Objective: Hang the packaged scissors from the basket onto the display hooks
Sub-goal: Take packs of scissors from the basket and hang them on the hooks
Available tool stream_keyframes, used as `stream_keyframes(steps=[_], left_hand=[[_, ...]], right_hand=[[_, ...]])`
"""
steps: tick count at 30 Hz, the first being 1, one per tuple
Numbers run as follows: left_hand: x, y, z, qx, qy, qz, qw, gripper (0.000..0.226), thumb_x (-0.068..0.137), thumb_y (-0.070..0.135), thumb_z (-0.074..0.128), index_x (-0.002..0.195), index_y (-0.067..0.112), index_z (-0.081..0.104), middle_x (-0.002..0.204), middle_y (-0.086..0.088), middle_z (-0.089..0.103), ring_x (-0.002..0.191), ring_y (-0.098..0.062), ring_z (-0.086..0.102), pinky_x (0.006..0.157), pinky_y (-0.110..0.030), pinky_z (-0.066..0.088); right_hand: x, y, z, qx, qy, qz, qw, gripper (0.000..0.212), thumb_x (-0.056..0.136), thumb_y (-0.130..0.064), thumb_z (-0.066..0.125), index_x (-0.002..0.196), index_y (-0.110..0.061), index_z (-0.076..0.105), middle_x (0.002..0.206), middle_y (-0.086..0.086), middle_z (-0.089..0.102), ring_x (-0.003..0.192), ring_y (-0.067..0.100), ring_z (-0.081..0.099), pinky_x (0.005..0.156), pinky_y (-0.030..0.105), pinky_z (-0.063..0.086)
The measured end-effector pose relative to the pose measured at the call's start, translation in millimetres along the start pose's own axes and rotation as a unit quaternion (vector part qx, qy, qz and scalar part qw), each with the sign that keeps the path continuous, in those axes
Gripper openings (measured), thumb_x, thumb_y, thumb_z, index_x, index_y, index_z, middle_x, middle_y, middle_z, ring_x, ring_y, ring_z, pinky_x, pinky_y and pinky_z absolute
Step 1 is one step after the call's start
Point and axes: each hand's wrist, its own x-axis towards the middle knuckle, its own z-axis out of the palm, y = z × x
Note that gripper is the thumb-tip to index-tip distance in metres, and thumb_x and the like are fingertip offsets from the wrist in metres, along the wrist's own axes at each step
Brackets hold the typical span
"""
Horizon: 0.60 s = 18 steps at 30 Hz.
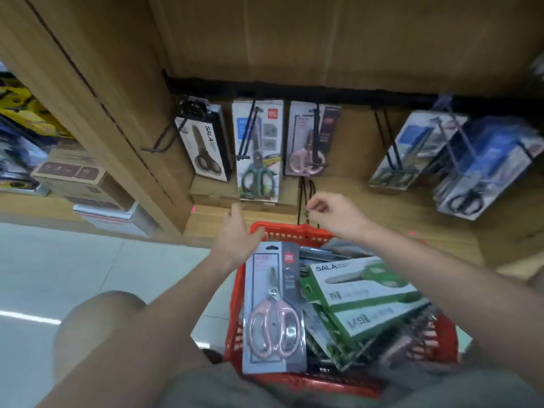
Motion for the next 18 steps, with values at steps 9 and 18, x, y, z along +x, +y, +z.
stream_keyframes(steps=[9, 18], left_hand=[[-48, 45, 114, 0.189, -0.200, 0.034, 0.961, 0.086, 0.091, 0.074, 0.059, 0.145, 0.009, 0.038, 0.139, -0.017, 0.053, 0.126, -0.035, 0.057, 0.094, -0.041, 0.048], [-58, 53, 112, 0.137, -0.274, -0.111, 0.945, 0.115, 0.089, 0.079, 0.058, 0.165, 0.012, 0.004, 0.168, -0.015, 0.034, 0.121, -0.032, 0.065, 0.094, -0.037, 0.059]], right_hand=[[-79, 128, -46, -0.155, -0.154, 0.130, 0.967, 0.073, 0.090, -0.052, 0.069, 0.154, -0.033, 0.041, 0.158, 0.007, 0.046, 0.140, 0.031, 0.049, 0.116, 0.049, 0.042], [-83, 153, -51, -0.047, -0.179, 0.219, 0.958, 0.120, 0.076, -0.060, 0.080, 0.166, -0.026, 0.008, 0.173, 0.008, 0.018, 0.157, 0.034, 0.023, 0.125, 0.054, 0.028]])
